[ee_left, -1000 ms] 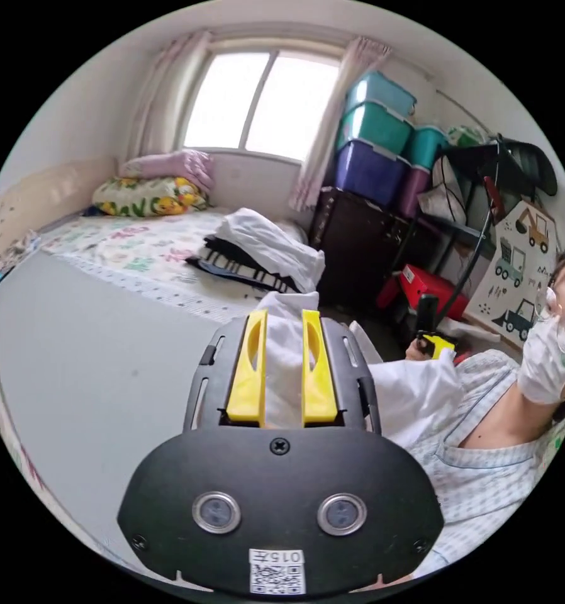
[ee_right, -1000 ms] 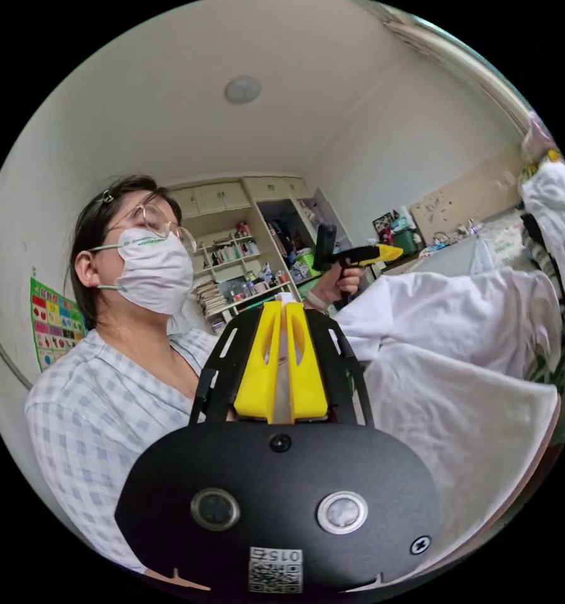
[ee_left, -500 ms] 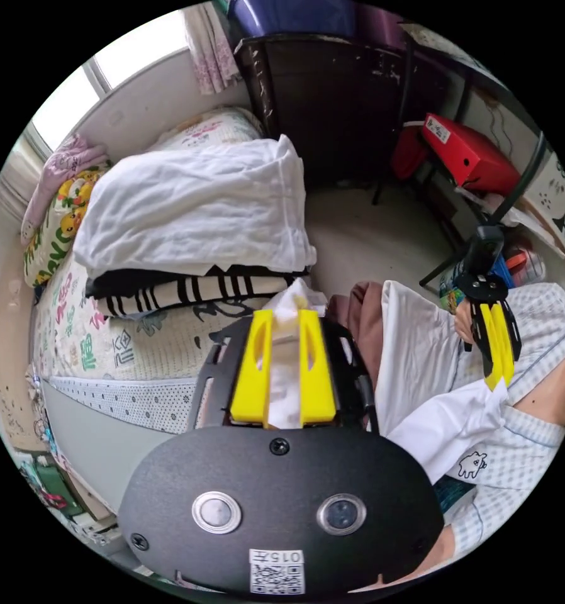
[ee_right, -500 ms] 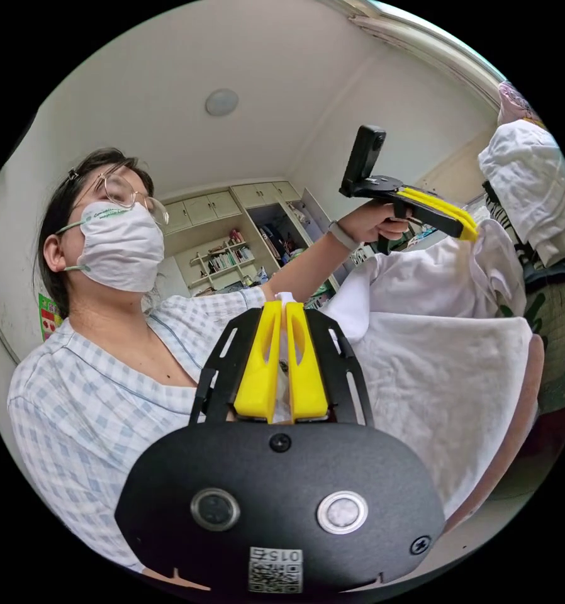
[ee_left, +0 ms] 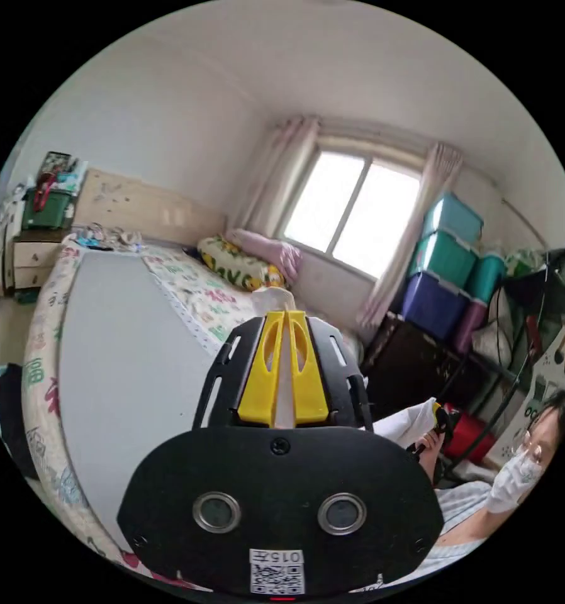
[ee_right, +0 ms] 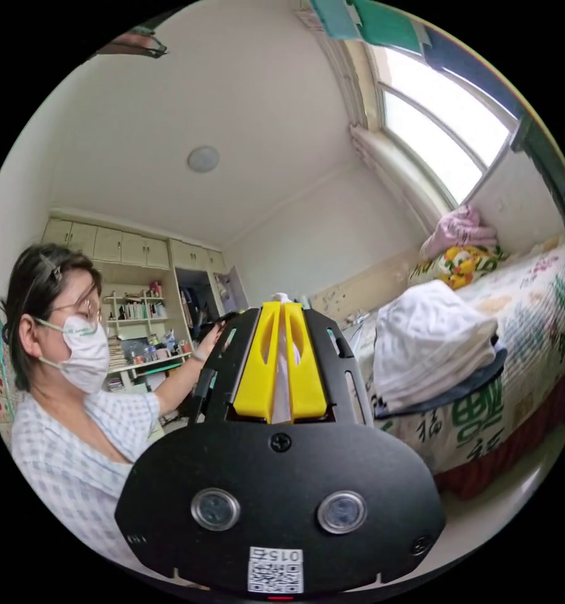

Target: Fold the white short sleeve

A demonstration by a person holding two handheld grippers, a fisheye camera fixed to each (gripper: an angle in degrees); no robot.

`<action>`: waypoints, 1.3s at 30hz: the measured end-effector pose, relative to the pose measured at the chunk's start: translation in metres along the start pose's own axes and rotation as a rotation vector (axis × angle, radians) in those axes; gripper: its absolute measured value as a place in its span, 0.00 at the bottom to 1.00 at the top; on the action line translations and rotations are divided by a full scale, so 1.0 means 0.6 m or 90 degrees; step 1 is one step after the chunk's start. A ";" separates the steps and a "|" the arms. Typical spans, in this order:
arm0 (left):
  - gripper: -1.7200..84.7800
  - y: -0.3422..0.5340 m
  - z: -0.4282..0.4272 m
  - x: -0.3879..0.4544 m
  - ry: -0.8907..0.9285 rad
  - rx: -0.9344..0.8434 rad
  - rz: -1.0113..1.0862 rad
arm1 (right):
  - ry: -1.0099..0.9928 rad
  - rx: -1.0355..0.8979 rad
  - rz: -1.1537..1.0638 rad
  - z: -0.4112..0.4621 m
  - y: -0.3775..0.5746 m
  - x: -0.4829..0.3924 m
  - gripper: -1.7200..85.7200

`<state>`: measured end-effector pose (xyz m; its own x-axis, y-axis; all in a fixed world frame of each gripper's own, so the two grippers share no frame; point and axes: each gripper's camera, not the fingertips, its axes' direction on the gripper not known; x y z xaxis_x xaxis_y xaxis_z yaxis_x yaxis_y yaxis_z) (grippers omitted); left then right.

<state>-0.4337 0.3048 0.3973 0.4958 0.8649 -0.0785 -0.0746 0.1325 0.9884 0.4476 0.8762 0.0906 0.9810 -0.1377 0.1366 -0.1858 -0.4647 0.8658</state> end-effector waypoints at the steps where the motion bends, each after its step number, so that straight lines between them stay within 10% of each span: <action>1: 0.02 0.017 -0.071 -0.017 -0.011 0.039 -0.009 | 0.009 0.017 -0.003 0.023 -0.016 -0.009 0.01; 15: 0.02 0.196 -0.422 -0.159 -0.126 0.165 -0.014 | 0.035 -0.018 -0.012 0.494 -0.094 -0.100 0.01; 22: 0.08 0.300 -0.318 -0.388 -0.256 0.048 -0.182 | 0.271 -0.409 0.028 0.934 -0.014 0.051 0.06; 31: 0.12 0.396 -0.197 -0.256 -0.154 -0.305 0.219 | -0.150 -0.614 -0.346 0.763 0.144 -0.079 0.13; 39: 0.15 0.431 -0.059 -0.233 -0.125 -0.419 0.354 | -0.228 -0.671 -0.449 0.673 0.218 -0.092 0.14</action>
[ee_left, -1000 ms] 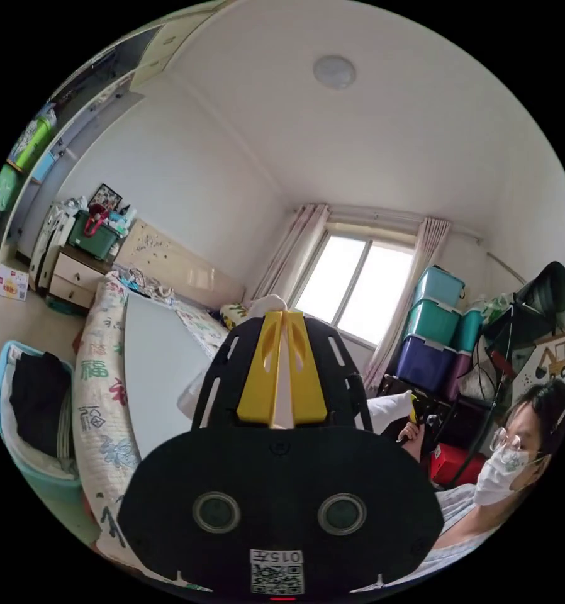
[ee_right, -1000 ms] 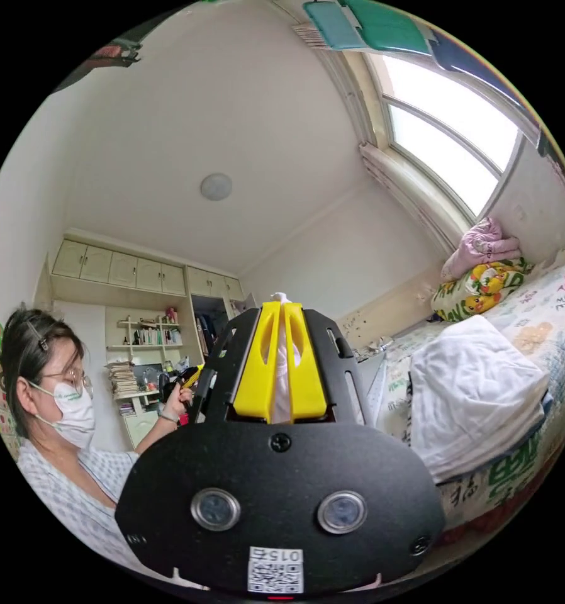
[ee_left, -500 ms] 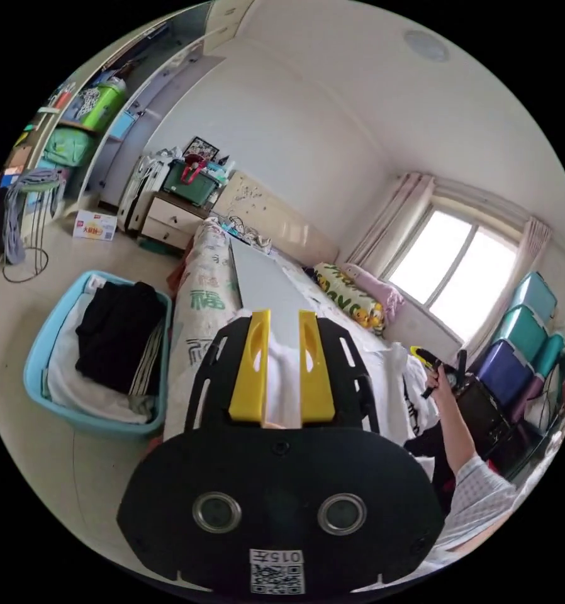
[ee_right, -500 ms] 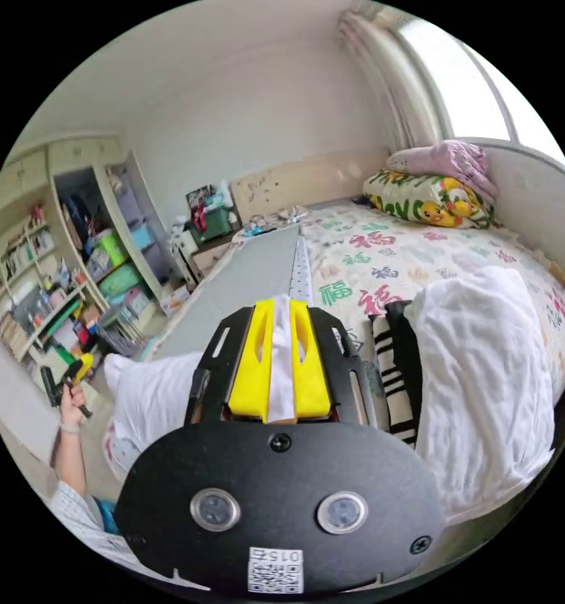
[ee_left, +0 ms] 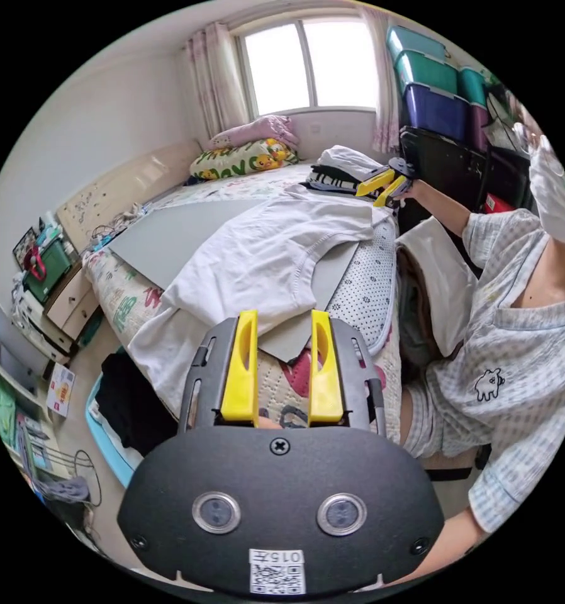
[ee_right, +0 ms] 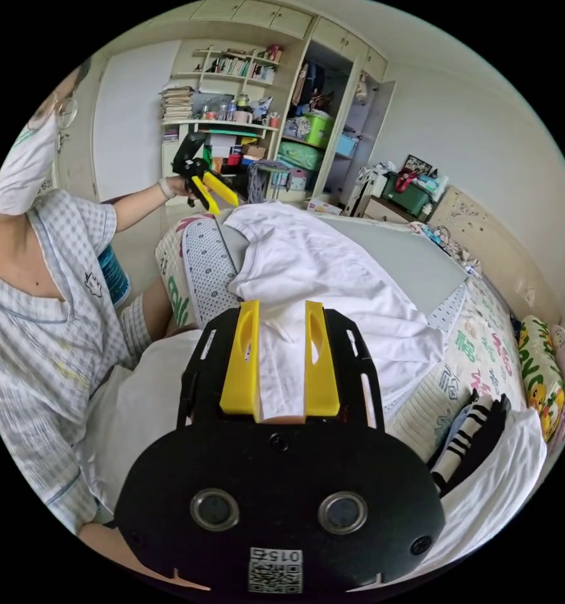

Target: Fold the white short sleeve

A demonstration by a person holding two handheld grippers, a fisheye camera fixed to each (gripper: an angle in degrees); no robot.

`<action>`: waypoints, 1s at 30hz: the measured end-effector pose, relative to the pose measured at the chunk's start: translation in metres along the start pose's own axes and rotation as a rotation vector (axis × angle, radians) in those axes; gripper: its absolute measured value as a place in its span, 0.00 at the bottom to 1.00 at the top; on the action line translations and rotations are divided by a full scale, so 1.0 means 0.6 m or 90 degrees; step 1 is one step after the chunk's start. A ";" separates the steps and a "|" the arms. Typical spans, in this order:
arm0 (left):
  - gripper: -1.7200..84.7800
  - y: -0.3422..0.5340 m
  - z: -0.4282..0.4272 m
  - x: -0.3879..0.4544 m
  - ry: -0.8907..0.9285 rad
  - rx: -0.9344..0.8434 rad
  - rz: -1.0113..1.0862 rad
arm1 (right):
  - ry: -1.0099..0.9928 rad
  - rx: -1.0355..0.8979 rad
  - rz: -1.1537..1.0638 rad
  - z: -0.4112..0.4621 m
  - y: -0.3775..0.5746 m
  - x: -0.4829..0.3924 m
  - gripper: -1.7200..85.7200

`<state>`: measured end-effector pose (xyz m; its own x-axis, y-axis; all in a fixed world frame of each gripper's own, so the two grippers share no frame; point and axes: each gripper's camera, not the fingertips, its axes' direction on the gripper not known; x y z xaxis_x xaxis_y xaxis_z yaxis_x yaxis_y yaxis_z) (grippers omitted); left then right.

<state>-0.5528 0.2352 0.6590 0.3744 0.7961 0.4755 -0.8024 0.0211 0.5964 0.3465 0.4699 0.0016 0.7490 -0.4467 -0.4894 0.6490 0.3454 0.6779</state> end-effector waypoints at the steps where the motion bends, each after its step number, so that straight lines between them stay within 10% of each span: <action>1: 0.15 -0.005 0.013 0.000 0.007 -0.015 0.012 | -0.012 -0.012 -0.009 0.002 0.010 -0.004 0.15; 15: 0.04 0.029 0.045 -0.006 0.070 -0.080 -0.035 | -0.076 -0.087 0.009 -0.054 0.114 -0.044 0.07; 23: 0.02 0.179 -0.182 0.110 -0.117 0.396 -0.294 | 0.071 0.281 0.263 -0.255 0.192 -0.090 0.01; 30: 0.01 0.272 -0.241 0.233 -0.043 0.815 -0.371 | -0.144 0.740 0.322 -0.356 0.251 -0.159 0.02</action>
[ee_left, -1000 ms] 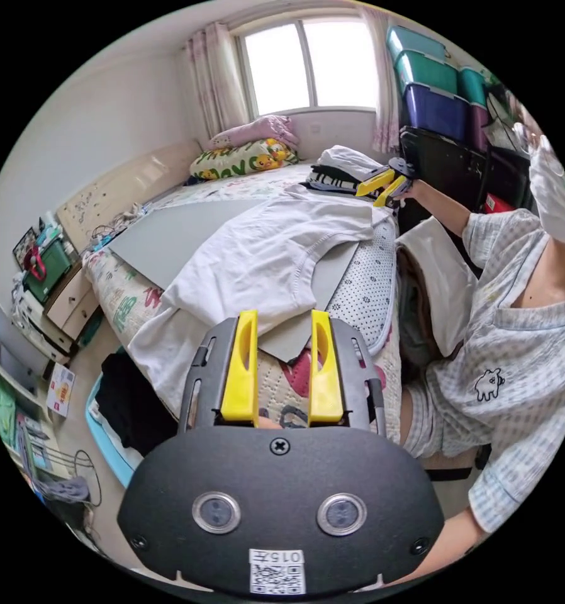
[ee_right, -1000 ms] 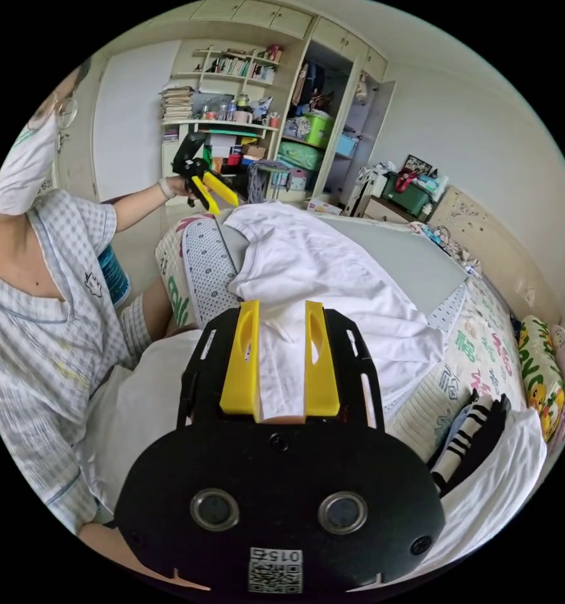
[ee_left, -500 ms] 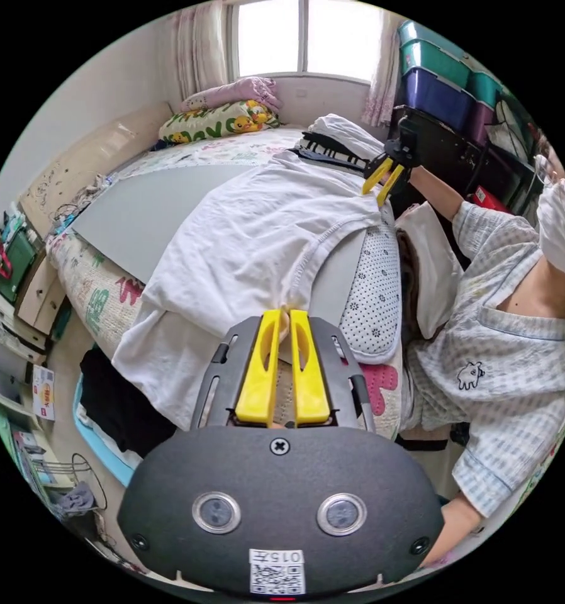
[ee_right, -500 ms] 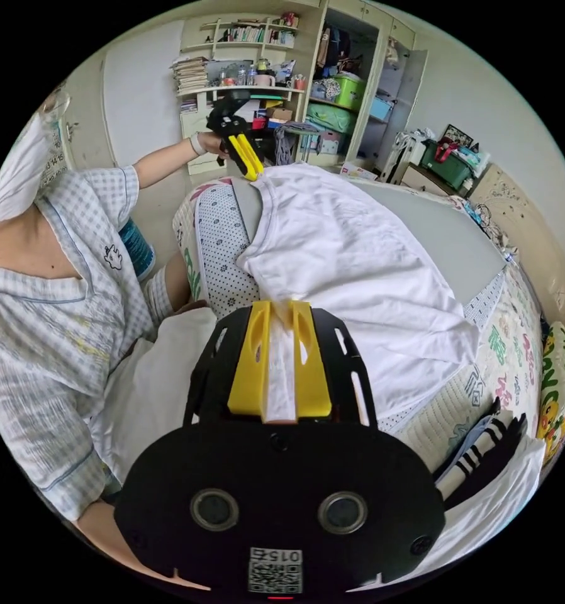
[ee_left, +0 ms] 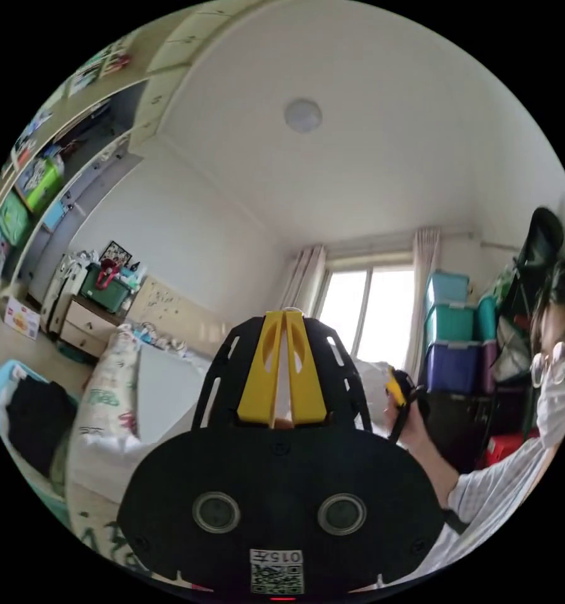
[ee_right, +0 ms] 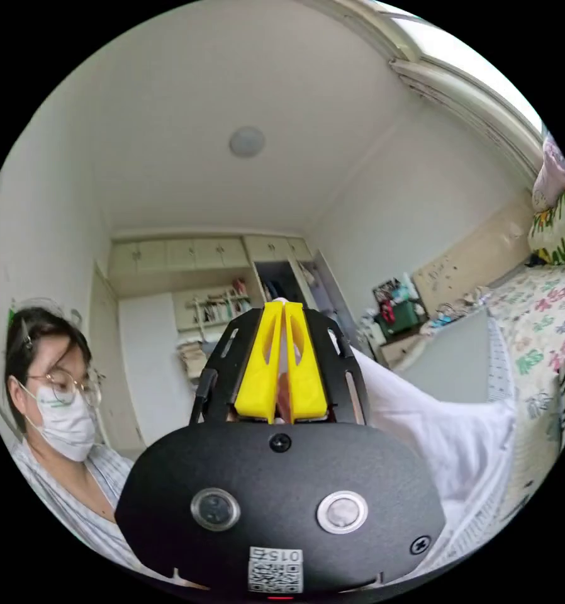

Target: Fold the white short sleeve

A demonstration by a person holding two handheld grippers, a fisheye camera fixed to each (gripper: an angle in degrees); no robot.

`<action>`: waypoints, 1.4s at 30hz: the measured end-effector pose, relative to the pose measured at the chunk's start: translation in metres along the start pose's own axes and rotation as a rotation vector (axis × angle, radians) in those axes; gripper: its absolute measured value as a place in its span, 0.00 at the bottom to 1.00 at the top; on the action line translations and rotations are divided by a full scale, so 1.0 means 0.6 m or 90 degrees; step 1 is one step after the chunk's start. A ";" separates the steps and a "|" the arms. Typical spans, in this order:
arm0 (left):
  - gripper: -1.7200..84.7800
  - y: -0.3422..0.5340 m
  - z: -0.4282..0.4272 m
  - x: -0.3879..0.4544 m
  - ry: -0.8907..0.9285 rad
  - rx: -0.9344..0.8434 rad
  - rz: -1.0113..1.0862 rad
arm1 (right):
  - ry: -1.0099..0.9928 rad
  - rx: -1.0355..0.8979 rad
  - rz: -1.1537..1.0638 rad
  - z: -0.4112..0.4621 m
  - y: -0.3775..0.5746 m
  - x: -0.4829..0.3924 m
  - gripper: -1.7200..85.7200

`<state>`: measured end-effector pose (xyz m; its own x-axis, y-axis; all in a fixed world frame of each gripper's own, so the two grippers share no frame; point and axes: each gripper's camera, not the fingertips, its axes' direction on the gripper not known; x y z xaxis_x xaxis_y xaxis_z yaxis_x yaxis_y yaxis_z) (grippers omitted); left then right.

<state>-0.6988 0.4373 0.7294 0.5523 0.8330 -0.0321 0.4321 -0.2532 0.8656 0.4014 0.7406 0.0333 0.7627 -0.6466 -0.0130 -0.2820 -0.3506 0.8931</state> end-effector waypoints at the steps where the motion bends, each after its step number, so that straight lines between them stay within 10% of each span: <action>1: 0.01 0.000 -0.017 0.008 0.026 0.033 -0.023 | -0.005 0.025 -0.014 -0.006 0.003 -0.021 0.02; 24: 0.01 -0.244 -0.192 0.487 0.030 0.396 0.467 | 0.235 0.247 -0.615 0.136 -0.137 -0.503 0.01; 33: 0.01 -0.211 0.023 0.375 -0.076 0.325 0.499 | 0.349 0.182 -0.597 0.374 -0.228 -0.349 0.01; 42: 0.02 -0.081 0.408 -0.012 -0.256 0.039 0.387 | 0.514 -0.068 -0.416 0.667 -0.277 0.097 0.02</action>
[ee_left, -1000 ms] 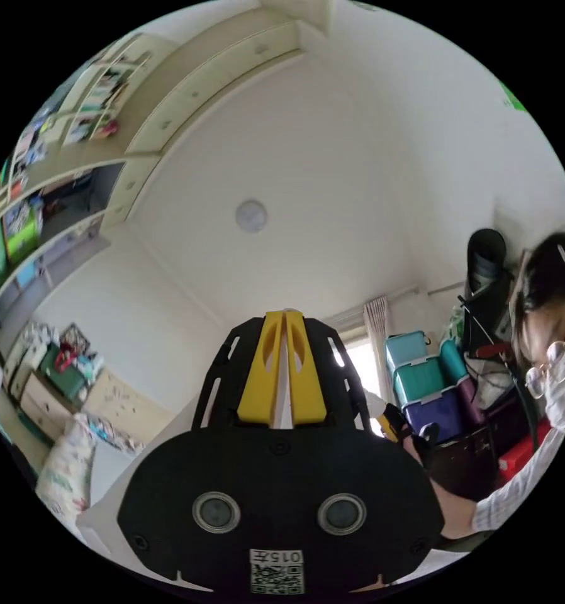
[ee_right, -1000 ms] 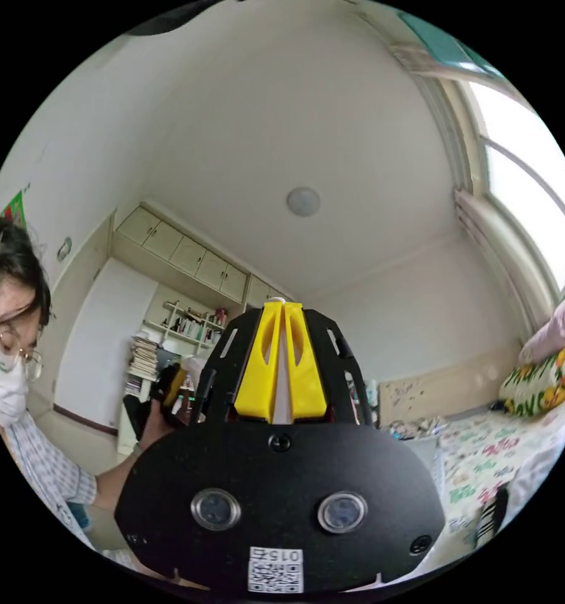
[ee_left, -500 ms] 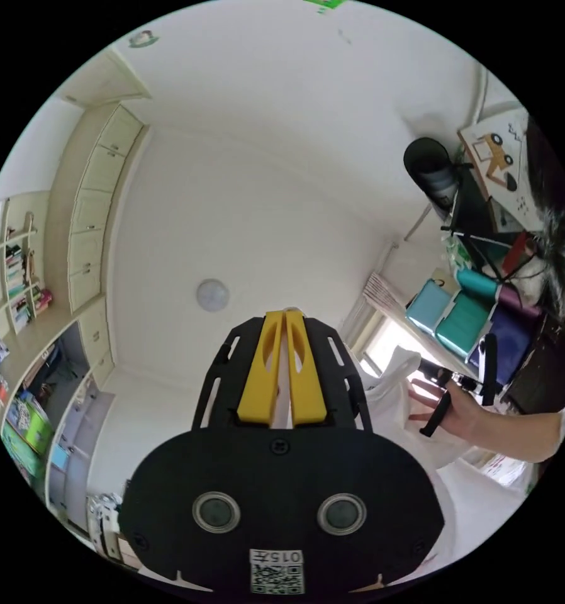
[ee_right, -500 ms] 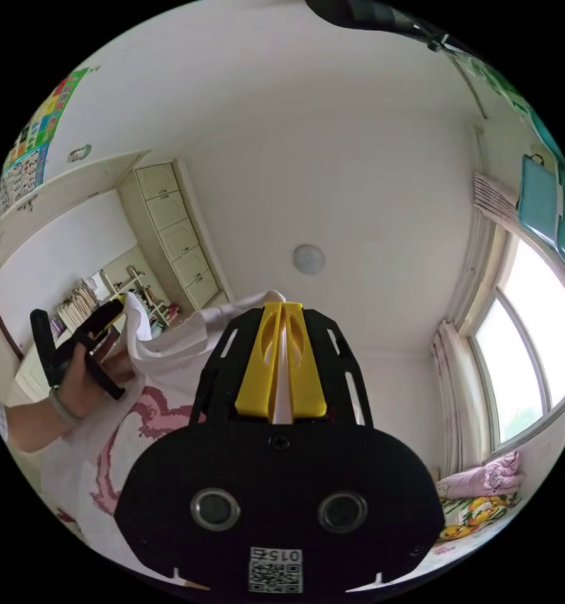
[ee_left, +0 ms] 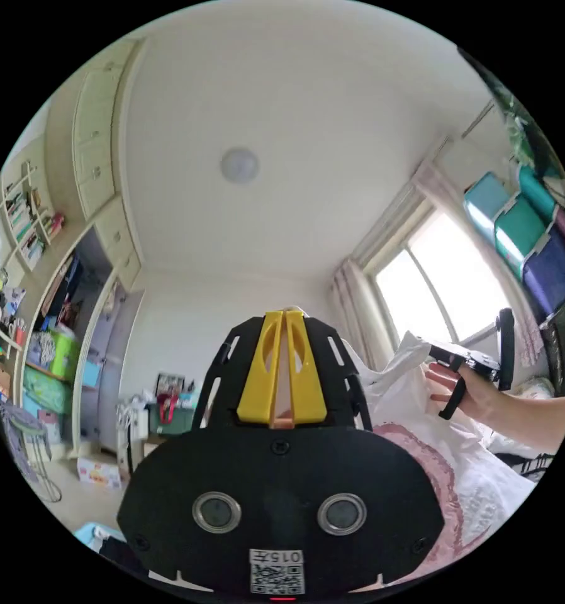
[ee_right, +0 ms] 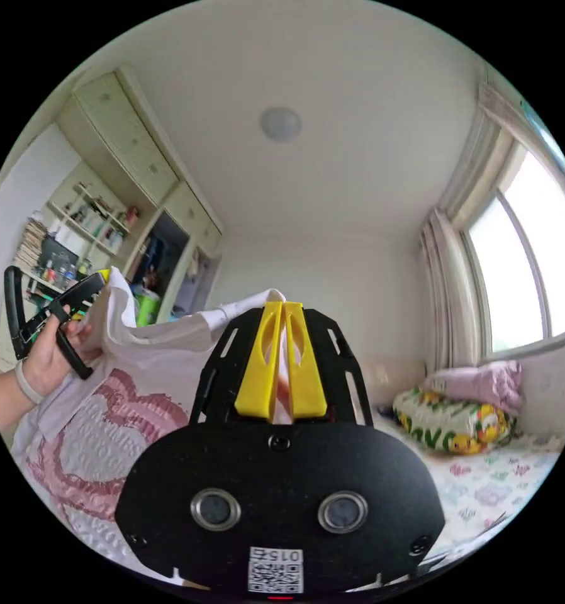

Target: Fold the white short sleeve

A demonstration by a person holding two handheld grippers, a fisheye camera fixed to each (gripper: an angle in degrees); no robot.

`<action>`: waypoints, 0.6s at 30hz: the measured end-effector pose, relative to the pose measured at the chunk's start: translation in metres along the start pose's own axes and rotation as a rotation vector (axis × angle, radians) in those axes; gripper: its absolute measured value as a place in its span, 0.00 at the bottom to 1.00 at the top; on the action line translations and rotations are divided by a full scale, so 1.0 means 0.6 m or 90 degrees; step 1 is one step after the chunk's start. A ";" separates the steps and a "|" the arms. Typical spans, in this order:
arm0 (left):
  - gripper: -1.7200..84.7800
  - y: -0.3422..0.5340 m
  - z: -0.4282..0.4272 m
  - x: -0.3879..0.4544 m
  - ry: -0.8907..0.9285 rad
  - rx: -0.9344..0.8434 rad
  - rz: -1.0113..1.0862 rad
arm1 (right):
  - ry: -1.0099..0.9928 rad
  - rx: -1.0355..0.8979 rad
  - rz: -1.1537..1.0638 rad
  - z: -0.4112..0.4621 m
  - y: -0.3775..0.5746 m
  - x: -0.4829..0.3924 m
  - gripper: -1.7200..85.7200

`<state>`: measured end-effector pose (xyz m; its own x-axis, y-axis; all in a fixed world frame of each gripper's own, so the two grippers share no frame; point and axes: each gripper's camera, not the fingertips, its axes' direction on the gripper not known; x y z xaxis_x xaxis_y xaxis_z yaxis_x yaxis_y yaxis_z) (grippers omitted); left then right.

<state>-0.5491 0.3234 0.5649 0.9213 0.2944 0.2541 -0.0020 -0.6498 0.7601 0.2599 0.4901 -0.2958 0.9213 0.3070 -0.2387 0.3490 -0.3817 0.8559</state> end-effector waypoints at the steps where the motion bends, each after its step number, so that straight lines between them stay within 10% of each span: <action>1: 0.02 0.063 0.070 -0.008 -0.026 -0.064 0.002 | 0.010 -0.083 0.011 0.081 0.028 0.014 0.03; 8: 0.13 0.322 0.316 -0.076 0.117 -0.522 0.051 | -0.147 -0.479 -0.006 0.249 0.106 0.092 0.15; 18: 0.18 0.448 0.304 0.002 0.407 -0.731 0.113 | -0.348 -0.686 -0.133 0.176 0.007 0.047 0.17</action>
<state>-0.4775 0.0213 0.6603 0.5303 0.7493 0.3966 -0.7200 0.1509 0.6774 0.3057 0.4048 -0.3475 0.9058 -0.2298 -0.3560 0.4176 0.6267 0.6579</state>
